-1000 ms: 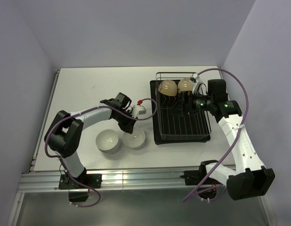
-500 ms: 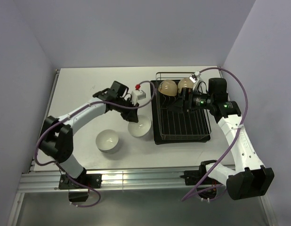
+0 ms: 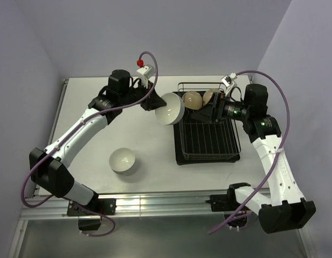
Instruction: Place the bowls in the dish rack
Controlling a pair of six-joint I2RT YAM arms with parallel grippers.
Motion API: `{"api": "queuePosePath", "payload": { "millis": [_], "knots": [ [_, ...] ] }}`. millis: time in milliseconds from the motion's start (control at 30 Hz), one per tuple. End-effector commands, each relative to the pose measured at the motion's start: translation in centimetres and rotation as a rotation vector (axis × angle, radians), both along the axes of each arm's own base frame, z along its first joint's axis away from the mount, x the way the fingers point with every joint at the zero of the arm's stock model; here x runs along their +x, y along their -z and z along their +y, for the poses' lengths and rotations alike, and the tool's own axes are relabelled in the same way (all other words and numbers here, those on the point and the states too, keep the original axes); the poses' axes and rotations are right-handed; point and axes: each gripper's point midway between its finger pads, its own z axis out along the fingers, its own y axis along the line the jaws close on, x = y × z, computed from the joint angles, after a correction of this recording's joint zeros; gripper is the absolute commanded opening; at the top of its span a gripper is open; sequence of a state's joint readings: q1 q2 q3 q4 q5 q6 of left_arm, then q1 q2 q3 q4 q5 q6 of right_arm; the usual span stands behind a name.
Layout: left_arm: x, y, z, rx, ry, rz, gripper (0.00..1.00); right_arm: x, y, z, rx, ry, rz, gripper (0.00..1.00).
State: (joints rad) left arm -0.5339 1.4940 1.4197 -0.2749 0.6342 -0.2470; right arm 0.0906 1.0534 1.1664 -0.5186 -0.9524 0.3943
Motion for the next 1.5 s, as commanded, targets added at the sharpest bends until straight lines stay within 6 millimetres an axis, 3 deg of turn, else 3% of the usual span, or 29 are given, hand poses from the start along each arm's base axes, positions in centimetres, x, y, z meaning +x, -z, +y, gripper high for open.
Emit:
{"api": "queuePosePath", "payload": {
  "millis": [0, 133, 267, 400, 767, 1467],
  "knots": [
    [1.6, -4.8, -1.6, -0.173, -0.090, -0.031, 0.00, -0.4, -3.3, -0.1, 0.043, 0.026, -0.072, 1.00],
    [2.5, -5.1, -3.8, -0.220, -0.078, 0.010, 0.00, -0.2, -3.0, -0.7, 0.027, 0.087, -0.050, 1.00],
    [1.8, -5.4, -7.0, -0.260, -0.012, 0.018, 0.00, 0.0, -3.2, -1.6, 0.033, 0.168, -0.018, 1.00],
    [1.7, -5.2, -8.5, -0.293, 0.020, 0.064, 0.00, 0.5, -3.1, -2.4, 0.022, 0.244, -0.002, 1.00],
    [-0.2, -5.6, -10.1, -0.383, 0.127, 0.148, 0.00, 0.8, -0.5, -2.4, 0.015, 0.251, 0.100, 1.00],
    [-2.1, -3.6, -11.3, -0.374, 0.174, 0.228, 0.00, 1.2, -1.0, -1.6, 0.082, 0.215, 0.102, 0.95]
  ]
}}
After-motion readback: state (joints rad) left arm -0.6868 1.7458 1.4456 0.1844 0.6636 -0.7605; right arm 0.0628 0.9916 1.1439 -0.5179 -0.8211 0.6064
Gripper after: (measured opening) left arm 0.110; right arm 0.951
